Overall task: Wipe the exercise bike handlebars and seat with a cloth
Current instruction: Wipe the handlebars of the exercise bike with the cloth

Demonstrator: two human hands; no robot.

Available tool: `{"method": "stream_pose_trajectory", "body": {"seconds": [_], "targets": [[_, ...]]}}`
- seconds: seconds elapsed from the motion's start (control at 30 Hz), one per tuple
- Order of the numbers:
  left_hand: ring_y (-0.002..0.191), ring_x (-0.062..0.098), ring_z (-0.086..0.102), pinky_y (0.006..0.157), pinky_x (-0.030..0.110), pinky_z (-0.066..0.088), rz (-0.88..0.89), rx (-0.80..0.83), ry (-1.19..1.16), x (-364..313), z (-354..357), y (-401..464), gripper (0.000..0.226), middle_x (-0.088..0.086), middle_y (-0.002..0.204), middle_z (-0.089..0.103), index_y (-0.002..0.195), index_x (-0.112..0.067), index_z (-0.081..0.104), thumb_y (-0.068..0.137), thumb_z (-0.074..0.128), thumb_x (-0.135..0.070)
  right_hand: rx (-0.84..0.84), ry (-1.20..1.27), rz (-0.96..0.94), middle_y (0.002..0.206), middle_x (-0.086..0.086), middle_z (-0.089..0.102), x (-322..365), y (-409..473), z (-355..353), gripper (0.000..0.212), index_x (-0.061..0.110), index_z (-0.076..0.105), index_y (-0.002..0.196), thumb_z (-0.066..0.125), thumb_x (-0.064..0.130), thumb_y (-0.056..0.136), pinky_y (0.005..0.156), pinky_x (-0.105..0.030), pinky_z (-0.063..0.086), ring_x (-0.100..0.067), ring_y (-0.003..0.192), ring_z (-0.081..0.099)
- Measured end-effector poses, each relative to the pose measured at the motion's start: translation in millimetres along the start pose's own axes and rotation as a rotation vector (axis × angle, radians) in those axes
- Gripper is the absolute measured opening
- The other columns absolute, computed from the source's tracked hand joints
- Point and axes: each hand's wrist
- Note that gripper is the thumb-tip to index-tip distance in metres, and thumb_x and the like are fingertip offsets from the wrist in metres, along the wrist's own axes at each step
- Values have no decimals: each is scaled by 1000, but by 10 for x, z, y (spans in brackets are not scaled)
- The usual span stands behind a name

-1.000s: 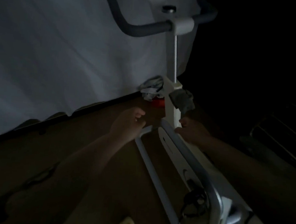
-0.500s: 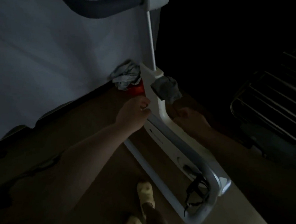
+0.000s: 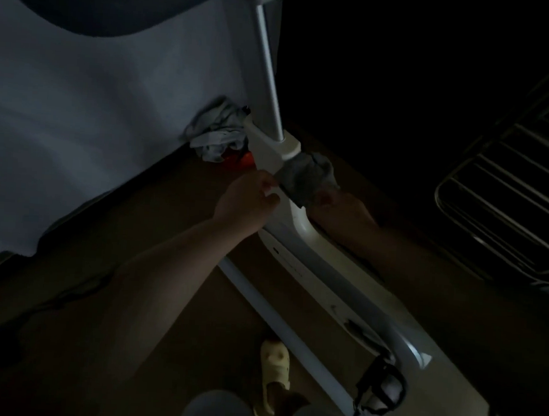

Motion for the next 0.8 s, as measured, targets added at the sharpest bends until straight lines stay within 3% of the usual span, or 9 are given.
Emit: {"method": "stream_pose_trajectory", "body": {"seconds": [0.13,0.23,0.37,0.43,0.53,0.63,0.73,0.8], "targets": [[91,11,59,68,27,45,-12,49,-7,94,-46,247,19,-4,103,61,110,-24,59,93,53,-24,-30,-37,6,119,-8,59,100,285,52,33,23,57,123,53,29,92,77,-27,41,-27,107,56],[72,10,54,60,28,39,4,68,-18,158,-21,477,8,-4,82,54,89,-25,55,94,48,-25,-56,7,40,117,-8,60,70,565,115,37,27,55,125,56,28,88,78,-31,48,-27,103,59],[70,7,52,57,26,36,56,148,3,194,51,747,12,-10,77,51,98,-21,59,94,48,-27,-93,102,57,120,-9,60,36,805,203,34,26,56,126,50,18,93,86,-39,53,-24,102,60],[65,4,50,55,25,34,89,153,-28,208,93,844,13,-11,72,51,91,-23,58,95,49,-32,-142,153,30,124,-6,59,2,900,239,35,25,56,127,49,15,94,89,-41,52,-23,107,59],[82,8,57,68,28,47,81,174,-103,214,141,907,20,-7,92,61,106,-21,61,95,52,-35,-304,-12,63,132,-4,50,-116,1026,283,43,27,48,133,54,24,90,95,-45,47,-25,121,48],[94,9,59,77,29,50,78,187,-111,237,175,906,23,-4,107,63,114,-21,59,95,54,-31,-234,-8,354,140,-12,42,-217,1085,331,63,16,36,140,59,39,87,102,-48,40,-32,128,40],[92,7,59,71,21,45,98,193,-117,290,211,895,20,-4,108,62,112,-21,59,95,54,-29,-120,322,452,114,-12,59,-248,1081,364,50,8,50,127,59,39,89,87,-37,50,-27,105,58],[93,6,57,68,17,41,102,187,-105,318,223,881,20,-3,110,61,112,-22,59,95,53,-30,-121,406,436,106,-11,61,-248,1031,347,42,8,55,122,60,36,90,82,-35,52,-23,96,60]]}}
Point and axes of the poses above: each hand's wrist, its own y-axis towards the middle knuckle, its own z-axis out of the palm, x = y × z
